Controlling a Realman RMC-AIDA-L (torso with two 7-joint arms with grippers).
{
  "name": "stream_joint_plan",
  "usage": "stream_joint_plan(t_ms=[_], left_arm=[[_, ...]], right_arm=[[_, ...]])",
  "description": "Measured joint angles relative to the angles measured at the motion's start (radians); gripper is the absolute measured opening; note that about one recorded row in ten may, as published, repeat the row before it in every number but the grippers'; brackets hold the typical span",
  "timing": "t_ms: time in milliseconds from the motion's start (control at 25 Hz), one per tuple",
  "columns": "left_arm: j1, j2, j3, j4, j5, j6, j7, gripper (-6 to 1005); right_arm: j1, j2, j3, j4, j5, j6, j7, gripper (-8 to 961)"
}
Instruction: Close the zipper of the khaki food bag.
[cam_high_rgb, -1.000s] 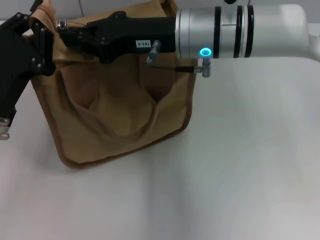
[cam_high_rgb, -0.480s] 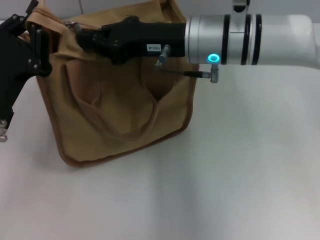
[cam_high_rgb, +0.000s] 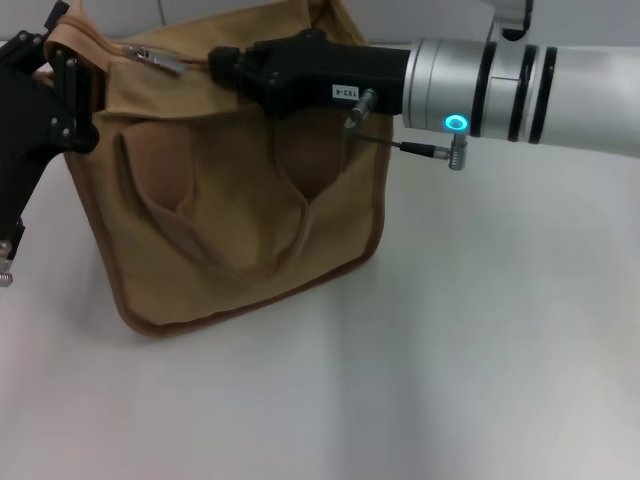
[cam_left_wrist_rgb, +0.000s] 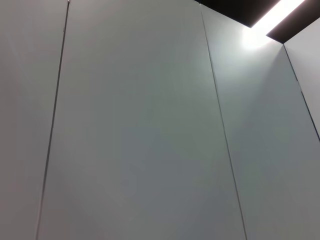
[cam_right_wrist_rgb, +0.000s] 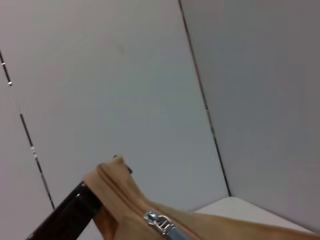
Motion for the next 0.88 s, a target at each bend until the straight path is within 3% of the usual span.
stream_joint_plan(t_ms=[480,880], left_arm=[[-0.007,-0.002,0.004,0.0,0.004,0.002,0.001,59],[-0.009,-0.002,0.006,0.0,0.009,0.012,-0.003,61]], right_arm=[[0.018,0.0,0.002,0.0,0.005,-0.13,-0.004,22],[0.08,0.001,-0.092,0.011,0.036,-0.052,0.003,216]])
